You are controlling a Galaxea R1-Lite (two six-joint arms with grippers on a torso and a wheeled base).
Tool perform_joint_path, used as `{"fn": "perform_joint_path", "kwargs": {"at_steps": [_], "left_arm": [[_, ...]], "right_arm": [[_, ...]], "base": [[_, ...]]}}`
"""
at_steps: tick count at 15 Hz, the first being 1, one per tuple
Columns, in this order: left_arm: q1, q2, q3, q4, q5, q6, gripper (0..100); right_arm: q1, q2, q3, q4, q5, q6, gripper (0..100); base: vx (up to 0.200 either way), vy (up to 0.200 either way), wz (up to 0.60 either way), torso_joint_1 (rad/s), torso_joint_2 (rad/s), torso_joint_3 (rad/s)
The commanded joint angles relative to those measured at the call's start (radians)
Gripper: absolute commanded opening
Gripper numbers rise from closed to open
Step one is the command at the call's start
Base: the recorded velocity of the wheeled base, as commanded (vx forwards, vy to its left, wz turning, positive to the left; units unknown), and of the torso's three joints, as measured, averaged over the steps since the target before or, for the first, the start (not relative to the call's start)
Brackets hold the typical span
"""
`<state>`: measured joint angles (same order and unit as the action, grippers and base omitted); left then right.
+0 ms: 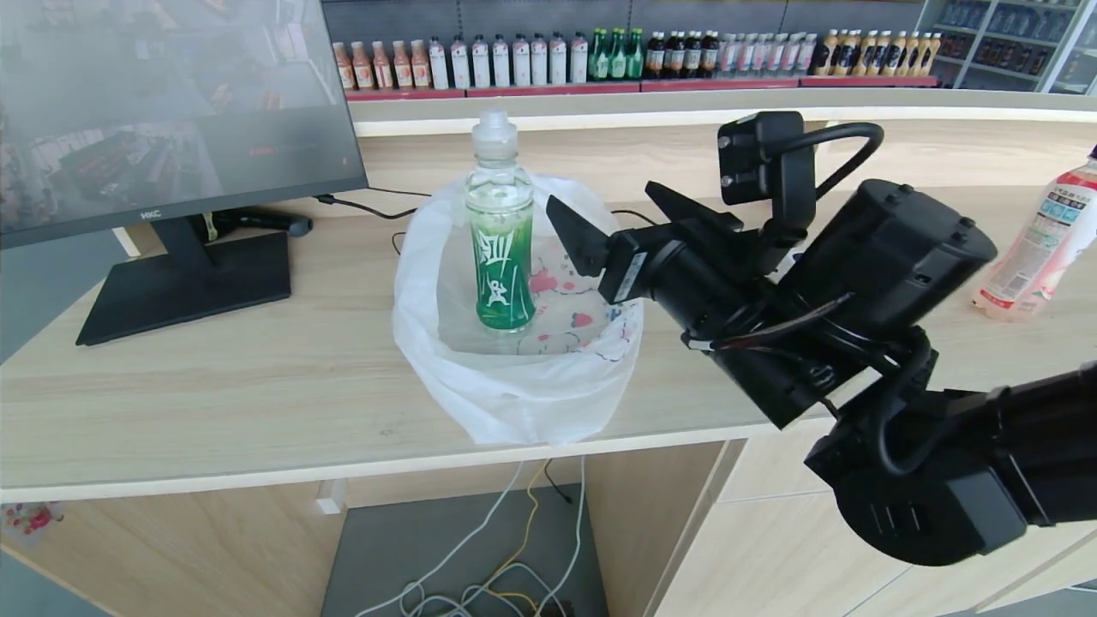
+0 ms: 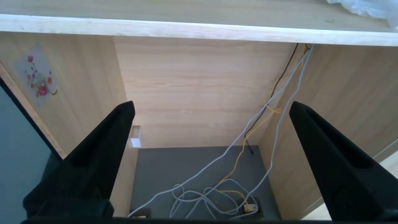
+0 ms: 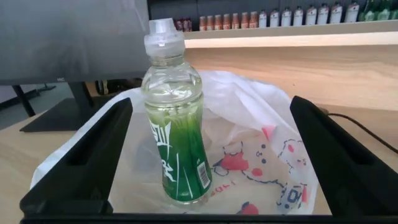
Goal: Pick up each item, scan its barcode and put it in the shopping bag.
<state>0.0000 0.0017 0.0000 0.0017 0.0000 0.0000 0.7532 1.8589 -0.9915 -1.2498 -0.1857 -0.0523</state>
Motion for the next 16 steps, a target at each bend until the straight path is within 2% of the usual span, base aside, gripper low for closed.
{"fn": "perform_joint_path", "kwargs": {"at_steps": [1,5,6,10,14,16], "left_arm": [[0.002,0.000,0.000,0.000,0.000,0.000,100],[0.002,0.000,0.000,0.000,0.000,-0.002,100],[0.000,0.000,0.000,0.000,0.000,-0.002,100],[0.002,0.000,0.000,0.000,0.000,-0.002,100],[0.000,0.000,0.000,0.000,0.000,-0.002,100],[0.000,0.000,0.000,0.000,0.000,0.000,100]], "right_arm": [[-0.040,-0.089,0.163,-0.106,0.032,0.011,100],[-0.041,-0.086,0.267,-0.252,0.032,0.012,100],[-0.044,-0.086,0.329,-0.300,0.032,0.012,100],[-0.044,-0.084,0.323,-0.310,0.034,0.006,100],[-0.081,-0.084,0.324,-0.318,0.032,0.012,100],[-0.081,-0.092,0.336,-0.319,0.032,0.014,100]], "base": [[0.000,0.000,0.00,0.000,0.00,0.000],[0.000,0.000,0.00,0.000,0.00,0.000],[0.000,0.000,0.00,0.000,0.00,0.000],[0.000,0.000,0.00,0.000,0.00,0.000],[-0.200,0.000,0.00,0.008,0.00,0.000],[0.000,0.000,0.00,0.000,0.00,0.000]]}}
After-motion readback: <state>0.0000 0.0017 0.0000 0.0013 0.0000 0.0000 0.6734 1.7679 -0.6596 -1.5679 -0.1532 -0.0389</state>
